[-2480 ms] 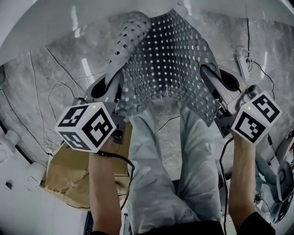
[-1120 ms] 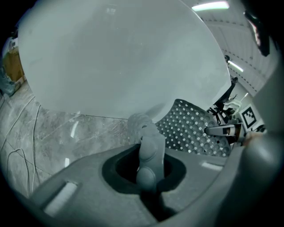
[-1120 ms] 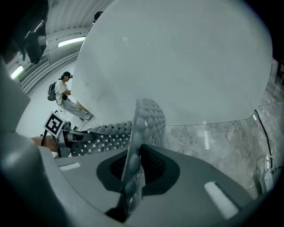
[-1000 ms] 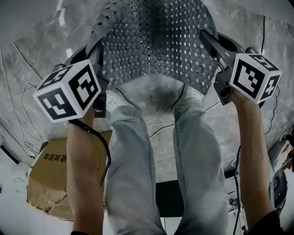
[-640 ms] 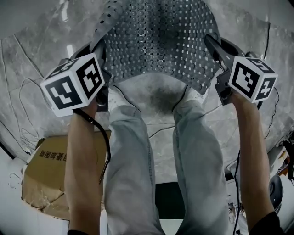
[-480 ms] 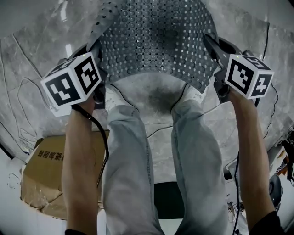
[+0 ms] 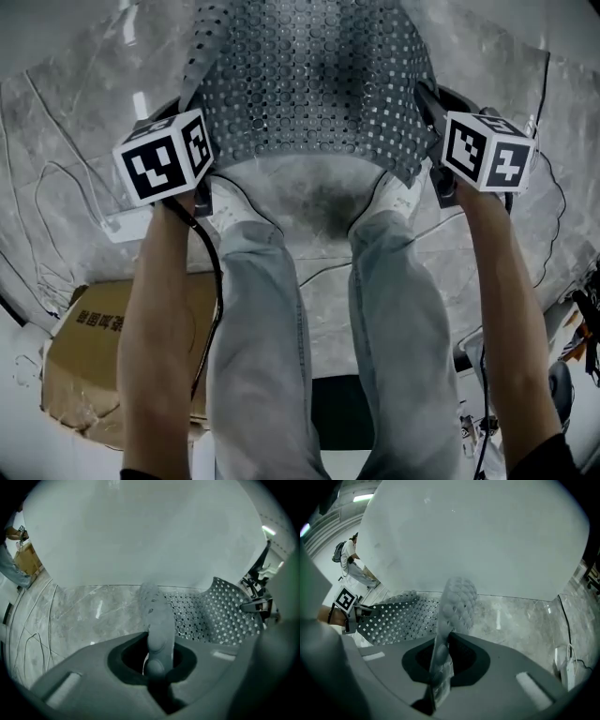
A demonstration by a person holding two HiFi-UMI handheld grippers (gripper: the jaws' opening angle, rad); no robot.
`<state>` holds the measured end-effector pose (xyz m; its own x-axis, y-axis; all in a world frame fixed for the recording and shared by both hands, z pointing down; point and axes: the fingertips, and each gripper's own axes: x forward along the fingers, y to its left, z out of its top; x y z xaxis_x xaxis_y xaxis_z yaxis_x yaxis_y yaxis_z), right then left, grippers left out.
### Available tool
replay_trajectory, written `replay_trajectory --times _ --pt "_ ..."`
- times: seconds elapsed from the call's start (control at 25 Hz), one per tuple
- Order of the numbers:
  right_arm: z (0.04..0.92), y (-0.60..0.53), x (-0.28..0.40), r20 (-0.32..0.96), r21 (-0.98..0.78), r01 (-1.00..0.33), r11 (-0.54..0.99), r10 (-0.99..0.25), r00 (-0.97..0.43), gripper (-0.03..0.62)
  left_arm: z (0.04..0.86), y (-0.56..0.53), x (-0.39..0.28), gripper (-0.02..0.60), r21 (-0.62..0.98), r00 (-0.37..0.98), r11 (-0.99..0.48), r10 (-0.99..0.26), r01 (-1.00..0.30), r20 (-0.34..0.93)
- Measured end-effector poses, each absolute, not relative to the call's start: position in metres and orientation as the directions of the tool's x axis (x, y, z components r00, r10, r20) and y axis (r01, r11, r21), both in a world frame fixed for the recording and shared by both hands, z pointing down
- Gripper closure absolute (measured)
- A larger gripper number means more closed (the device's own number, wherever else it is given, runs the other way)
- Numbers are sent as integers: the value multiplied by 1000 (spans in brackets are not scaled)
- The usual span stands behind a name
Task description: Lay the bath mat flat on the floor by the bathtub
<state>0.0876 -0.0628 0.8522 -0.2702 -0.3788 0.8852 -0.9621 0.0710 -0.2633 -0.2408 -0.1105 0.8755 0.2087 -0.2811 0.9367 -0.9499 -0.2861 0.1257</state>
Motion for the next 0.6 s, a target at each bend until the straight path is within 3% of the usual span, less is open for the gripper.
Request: replay_trajectory --times 0.6 --pt "912 -41 118 955 -109 -992 68 -271 -123 568 932 -90 -272 554 -18 43 -353 -165 -935 985"
